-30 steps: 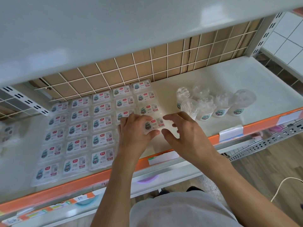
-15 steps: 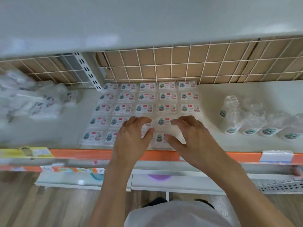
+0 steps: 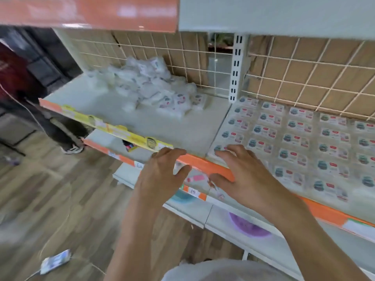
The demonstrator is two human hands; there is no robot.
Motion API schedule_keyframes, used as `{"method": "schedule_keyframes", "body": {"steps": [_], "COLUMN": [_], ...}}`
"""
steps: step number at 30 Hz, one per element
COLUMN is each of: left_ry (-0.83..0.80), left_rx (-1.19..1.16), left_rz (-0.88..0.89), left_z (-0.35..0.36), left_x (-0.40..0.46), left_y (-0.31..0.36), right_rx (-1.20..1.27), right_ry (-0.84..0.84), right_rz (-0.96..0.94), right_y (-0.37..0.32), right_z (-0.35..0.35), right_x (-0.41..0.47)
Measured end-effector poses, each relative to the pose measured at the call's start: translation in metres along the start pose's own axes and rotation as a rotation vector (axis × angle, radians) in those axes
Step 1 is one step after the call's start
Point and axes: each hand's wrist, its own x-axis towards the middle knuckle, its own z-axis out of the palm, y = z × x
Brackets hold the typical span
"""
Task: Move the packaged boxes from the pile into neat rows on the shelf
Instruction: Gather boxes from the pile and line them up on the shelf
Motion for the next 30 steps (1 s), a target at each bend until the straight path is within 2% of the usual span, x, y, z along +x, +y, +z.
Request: {"method": "schedule_keyframes", "body": {"steps": [10,19,30], "left_ry": [0.03,0.026,0.007], "left_rx": [0.05,0.013,0.026], "left_rz": [-0.064,-0.205,-0.325], "left_z": [-0.08,-0.12,-0.156], "left_x": [0.007,0.013,0.084], "left_y": [-0.127,-0.217,-0.336], "right_rx": [0.013,0.075,0.066], "right_ry": [-0.046,-0.031,-0.062], "right_rz": [-0.104,-0.245,-0.335], "right_y": [-0.122,-0.205,-0.291], "right_z": [0.06,0.093,0.124], "right_x": [0.083,0.155,0.288]}}
